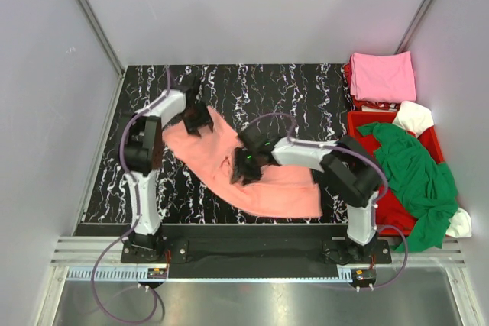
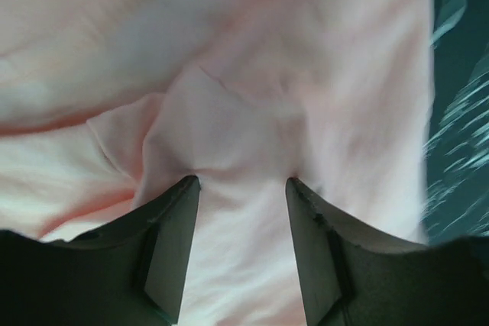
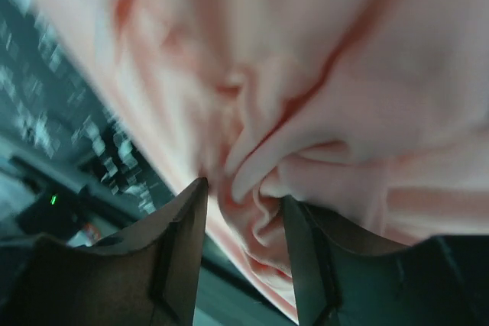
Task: Fold and stack the t-shirts
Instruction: Fold the tshirt
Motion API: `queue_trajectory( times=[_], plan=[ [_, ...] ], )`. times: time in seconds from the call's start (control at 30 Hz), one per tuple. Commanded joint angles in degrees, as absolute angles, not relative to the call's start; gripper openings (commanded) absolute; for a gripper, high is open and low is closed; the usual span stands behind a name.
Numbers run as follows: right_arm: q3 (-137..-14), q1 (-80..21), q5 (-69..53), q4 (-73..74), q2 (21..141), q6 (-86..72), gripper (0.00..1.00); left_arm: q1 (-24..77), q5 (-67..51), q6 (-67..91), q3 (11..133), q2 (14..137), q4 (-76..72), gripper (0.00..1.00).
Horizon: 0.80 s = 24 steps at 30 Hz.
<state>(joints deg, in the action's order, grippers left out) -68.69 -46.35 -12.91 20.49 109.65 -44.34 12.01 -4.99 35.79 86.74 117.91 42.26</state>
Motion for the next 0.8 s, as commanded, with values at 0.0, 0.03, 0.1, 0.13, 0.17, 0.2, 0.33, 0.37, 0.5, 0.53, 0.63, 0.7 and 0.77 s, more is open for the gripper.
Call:
queue_trajectory(
  times=[0.0,0.03,0.1,0.13,0.17,0.2,0.33,0.37,0.5,0.53,0.63,0.7,0.77],
  plan=[
    [-75.65,-57.55,-21.25,21.7,113.81,-51.42,0.51,14.06,-6.76,32.18,107.26,130.03,45.59,0.54],
    [-79.94,-58.87,-21.62,22.49,114.25,-51.24,0.52,14.76,-8.07,29.12,112.1,132.51,46.66,0.54],
    [-83.39,-59.94,-19.96,27.22,113.65,-50.02,0.54,16.69,-12.29,26.2,126.61,138.3,50.6,0.54],
    [-85.5,-59.85,-18.04,29.33,111.99,-48.62,0.55,17.05,-13.26,24.8,131.35,139.64,52.54,0.54],
    [-86.56,-59.68,-15.49,34.23,111.1,-47.39,0.57,17.05,-15.27,24.44,134.35,140.27,53.69,0.57],
    [-87.53,-58.89,-9.64,36.97,110.14,-46.24,0.58,16.96,-16.34,24.0,135.43,138.62,53.09,0.59],
    [-92.62,-56.09,-1.77,45.08,106.27,-39.83,0.58,15.82,-19.25,21.01,126.32,126.94,47.38,0.7],
    [-93.33,-55.55,-0.37,46.57,106.0,-39.12,0.59,14.95,-18.38,21.01,124.47,124.56,47.11,0.71],
    [-97.72,-52.65,1.06,46.32,107.22,-34.47,0.59,11.26,-15.74,21.79,117.0,111.49,48.59,0.74],
    [-100.43,-51.6,0.79,46.32,109.58,-33.84,0.59,9.51,-14.69,22.58,112.98,109.1,49.13,0.74],
    [-108.94,-50.1,0.18,48.67,117.12,-32.17,0.57,7.3,-12.66,23.2,100.44,98.2,49.4,0.74],
    [-114.06,-49.83,0.26,50.27,121.27,-31.21,0.57,7.21,-11.78,22.42,92.93,89.36,47.65,0.75],
    [-121.0,-49.83,0.26,52.19,127.33,-30.41,0.57,7.21,-11.51,21.98,82.69,83.61,46.59,0.75]
  ],
)
